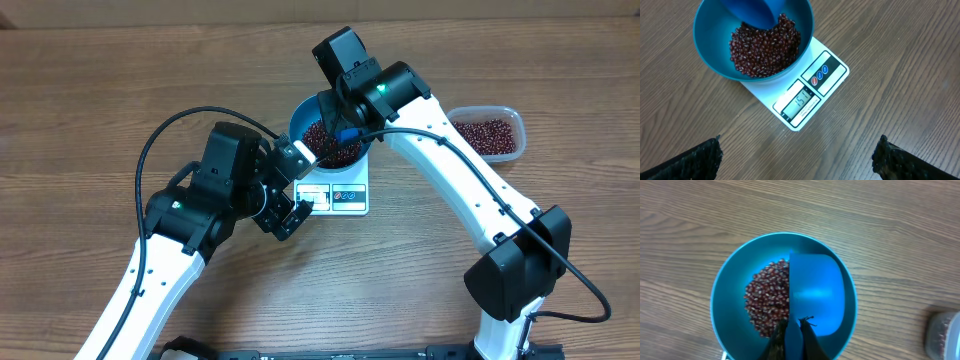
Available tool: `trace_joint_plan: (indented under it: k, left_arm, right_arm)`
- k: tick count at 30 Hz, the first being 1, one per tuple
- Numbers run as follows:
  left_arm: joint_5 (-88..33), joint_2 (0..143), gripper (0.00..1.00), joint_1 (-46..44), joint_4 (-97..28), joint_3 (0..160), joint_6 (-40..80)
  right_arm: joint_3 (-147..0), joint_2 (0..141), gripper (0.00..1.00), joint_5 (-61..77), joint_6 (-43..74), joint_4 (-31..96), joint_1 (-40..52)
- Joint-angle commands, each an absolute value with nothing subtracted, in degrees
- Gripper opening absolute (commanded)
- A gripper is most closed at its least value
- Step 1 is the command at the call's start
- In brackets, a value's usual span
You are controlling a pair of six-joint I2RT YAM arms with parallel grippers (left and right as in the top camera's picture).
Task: Scoop item into bowl and weigh 150g on scale
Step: 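Tilt the blue scoop to pour beans into the teal bowl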
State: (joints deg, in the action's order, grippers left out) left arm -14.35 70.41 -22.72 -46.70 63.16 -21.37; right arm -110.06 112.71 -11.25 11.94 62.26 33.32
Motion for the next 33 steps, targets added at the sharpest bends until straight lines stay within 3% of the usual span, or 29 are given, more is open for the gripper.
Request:
trace_joint_plan:
  k: [1,33]
  left_arm:
    - [-14.41,70.39,1.00,-22.41,-46.52,63.48,-20.97]
    - [-14.41,70.39,1.00,-22.41,-46.50,63.48,-20.97]
  right_arm:
    - [-110.21,113.58,0.04,-13.47,11.73,62.72,33.41]
    - [-112.27,114.10,0.04,-11.97,12.43,63.11,33.80]
